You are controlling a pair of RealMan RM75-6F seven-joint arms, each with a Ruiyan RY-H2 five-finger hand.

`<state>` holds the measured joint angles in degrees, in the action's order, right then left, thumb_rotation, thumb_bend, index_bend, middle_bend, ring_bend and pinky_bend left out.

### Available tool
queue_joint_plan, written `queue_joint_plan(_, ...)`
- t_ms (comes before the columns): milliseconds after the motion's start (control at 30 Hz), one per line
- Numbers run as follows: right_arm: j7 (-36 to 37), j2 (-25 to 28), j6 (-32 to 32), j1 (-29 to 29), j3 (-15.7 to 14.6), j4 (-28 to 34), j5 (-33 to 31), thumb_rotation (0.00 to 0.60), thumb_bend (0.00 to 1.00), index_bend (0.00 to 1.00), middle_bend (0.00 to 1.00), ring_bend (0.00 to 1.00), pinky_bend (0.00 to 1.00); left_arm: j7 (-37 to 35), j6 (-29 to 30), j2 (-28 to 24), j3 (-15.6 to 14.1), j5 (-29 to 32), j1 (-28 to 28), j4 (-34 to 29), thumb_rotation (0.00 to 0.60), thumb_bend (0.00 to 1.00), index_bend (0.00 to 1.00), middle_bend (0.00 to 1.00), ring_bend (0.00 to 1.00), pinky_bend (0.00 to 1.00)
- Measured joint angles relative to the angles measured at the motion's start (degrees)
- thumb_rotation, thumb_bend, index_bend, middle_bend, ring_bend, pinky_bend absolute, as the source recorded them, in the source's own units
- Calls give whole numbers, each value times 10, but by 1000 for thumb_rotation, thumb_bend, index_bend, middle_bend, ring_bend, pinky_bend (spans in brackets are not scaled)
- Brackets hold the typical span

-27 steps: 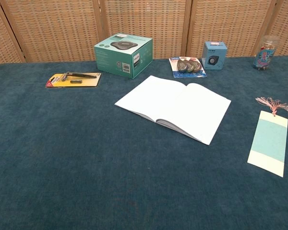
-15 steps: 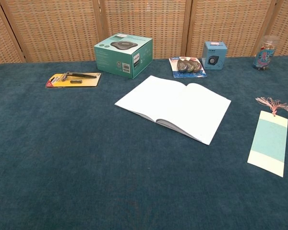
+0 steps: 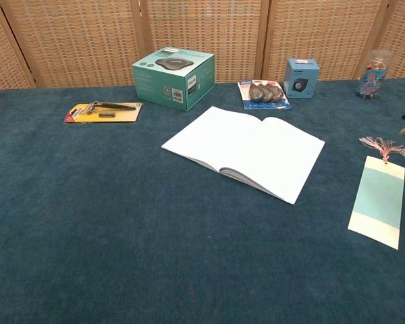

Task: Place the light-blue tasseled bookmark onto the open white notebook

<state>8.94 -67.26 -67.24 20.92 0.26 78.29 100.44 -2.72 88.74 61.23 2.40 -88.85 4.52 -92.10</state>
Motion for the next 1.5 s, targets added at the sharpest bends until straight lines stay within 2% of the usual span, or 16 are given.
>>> queue_joint_plan(233,-7,-73,113,89,11,-78,-10,600,1000,136,32,0,62,5,-16,1,7,18,7,-5,600,0,0,0,0,0)
queue_joint_plan(433,-40,-109,166,124,18,-116,-45,600,1000,136,32,0,70,1,-20,-1,9,24,8,-6,600,0,0,0,0,0)
queue_joint_plan(933,-103,-153,231,148,28,-191,-137,600,1000,136,32,0,72,-5,-25,-4,10,27,9,-6,600,0,0,0,0,0)
queue_joint_plan(1500,-152,-167,257,152,25,-222,-194,600,1000,137,32,0,81,-5,-25,-4,8,25,9,-7,600,0,0,0,0,0)
